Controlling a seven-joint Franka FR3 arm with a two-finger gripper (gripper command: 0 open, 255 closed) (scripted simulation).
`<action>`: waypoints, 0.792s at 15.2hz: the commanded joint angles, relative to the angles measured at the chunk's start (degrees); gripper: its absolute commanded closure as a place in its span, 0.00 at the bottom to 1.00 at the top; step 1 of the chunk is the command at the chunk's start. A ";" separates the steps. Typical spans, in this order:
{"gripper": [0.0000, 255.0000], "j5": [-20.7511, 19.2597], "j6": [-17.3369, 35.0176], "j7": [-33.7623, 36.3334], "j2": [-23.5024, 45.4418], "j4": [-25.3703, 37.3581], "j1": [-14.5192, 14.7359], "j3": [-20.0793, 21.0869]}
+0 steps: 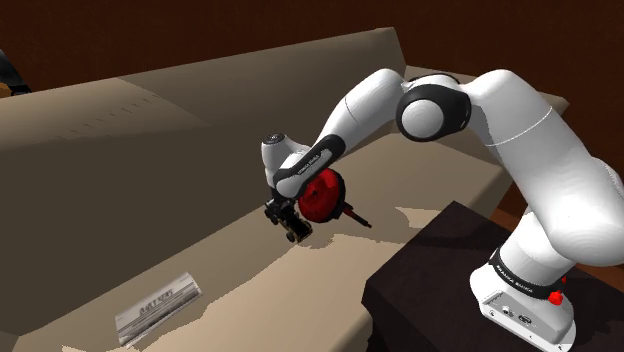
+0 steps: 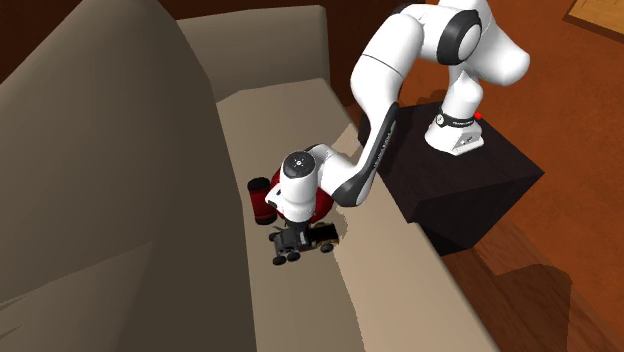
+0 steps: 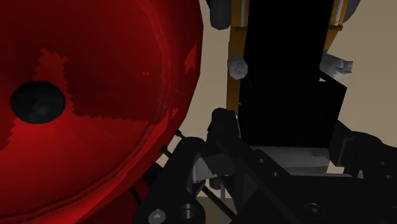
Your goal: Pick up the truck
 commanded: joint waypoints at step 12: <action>1.00 1.03 -4.96 -0.95 -7.84 -2.71 -0.95 1.12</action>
